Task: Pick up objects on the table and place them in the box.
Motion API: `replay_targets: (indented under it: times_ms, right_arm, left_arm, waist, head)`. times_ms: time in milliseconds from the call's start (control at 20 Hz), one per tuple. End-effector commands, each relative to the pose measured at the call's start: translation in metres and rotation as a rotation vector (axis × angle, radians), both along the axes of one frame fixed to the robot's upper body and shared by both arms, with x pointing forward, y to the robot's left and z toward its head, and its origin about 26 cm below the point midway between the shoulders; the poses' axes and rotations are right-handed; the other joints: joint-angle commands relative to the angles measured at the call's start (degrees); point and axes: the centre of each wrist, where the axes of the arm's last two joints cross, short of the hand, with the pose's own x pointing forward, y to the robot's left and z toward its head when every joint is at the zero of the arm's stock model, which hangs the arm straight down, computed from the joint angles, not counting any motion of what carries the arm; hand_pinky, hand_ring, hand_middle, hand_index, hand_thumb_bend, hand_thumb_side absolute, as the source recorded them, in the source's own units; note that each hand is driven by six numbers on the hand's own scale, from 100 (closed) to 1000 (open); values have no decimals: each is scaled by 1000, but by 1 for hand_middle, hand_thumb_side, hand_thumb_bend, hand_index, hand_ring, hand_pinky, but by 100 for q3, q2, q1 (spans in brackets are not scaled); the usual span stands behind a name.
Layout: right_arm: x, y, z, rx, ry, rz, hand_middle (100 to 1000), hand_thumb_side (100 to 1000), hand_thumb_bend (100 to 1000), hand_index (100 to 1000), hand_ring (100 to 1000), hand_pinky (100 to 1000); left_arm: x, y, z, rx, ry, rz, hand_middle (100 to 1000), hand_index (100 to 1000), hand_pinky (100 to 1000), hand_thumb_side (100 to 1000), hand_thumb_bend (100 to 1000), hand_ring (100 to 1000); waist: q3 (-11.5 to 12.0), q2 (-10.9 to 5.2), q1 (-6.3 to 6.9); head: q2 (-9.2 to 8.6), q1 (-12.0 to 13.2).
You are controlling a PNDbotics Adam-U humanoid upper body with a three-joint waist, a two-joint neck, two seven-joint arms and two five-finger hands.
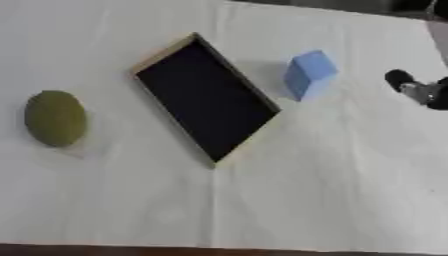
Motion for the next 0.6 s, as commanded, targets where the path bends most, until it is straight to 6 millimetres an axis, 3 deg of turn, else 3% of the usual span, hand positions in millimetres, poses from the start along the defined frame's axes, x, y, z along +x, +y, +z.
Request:
replay_targets:
  times_ms: [50,600]
  right_arm:
    - [-4,4,19,-48,-5,8,863,100,353,894,914,904]
    - [0,16,27,-111,21,24,873,100,365,902,925,908]
  left_arm:
    - [-4,1,10,37,-21,1,779,855,869,604,100,794]
    - [-3,-1,12,43,-25,-13,779,855,868,604,100,793]
  waist:
    - [5,-132,25]
    - [66,-88,33]
  head:
    - [28,3]
    - [-12,-36]
